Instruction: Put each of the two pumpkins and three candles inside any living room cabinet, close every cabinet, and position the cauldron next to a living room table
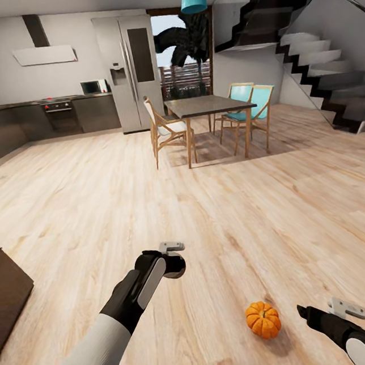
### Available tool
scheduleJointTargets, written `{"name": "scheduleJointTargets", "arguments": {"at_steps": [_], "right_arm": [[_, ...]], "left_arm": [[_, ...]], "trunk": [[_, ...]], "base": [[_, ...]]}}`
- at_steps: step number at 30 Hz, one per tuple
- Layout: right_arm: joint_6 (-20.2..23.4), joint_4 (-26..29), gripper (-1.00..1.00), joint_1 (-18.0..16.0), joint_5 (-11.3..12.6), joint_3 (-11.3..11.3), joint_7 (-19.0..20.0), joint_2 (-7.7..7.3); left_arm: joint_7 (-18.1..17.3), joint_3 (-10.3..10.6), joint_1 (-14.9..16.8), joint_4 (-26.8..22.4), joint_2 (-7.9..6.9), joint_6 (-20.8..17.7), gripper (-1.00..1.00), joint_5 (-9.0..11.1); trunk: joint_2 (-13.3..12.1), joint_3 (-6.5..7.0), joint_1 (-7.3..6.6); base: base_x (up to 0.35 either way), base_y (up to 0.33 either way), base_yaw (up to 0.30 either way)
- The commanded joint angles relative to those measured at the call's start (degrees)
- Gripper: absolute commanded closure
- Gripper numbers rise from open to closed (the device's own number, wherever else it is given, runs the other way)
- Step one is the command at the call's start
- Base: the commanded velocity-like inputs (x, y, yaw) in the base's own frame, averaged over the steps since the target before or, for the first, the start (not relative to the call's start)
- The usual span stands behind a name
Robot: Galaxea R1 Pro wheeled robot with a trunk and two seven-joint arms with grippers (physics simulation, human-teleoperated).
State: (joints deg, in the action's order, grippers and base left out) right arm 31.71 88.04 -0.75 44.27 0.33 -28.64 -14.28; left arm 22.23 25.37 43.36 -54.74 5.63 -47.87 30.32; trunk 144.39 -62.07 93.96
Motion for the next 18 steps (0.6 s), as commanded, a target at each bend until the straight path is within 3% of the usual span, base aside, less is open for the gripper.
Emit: {"name": "scheduleJointTargets", "arguments": {"at_steps": [1,7,18], "right_arm": [[0.1,0.12,-1.0,0.0,0.55,0.03,-0.54,-0.04],[0.1,0.12,-1.0,-0.01,0.55,0.09,-0.54,-0.04],[0.1,0.12,-1.0,-0.04,0.55,0.1,-0.54,-0.04]], "left_arm": [[0.48,0.13,0.06,-0.03,-0.01,-0.12,1.0,0.34],[0.49,0.12,0.06,-0.05,-0.02,-0.12,1.0,0.3],[0.53,0.12,0.06,-0.04,-0.01,-0.12,1.0,0.27]], "trunk": [[0.03,-0.08,-0.01],[0.03,-0.22,-0.01],[0.03,-0.49,-0.01]], "base": [[0.0,0.186,0.267],[0.017,0.137,0.27],[0.003,0.015,0.271]]}}
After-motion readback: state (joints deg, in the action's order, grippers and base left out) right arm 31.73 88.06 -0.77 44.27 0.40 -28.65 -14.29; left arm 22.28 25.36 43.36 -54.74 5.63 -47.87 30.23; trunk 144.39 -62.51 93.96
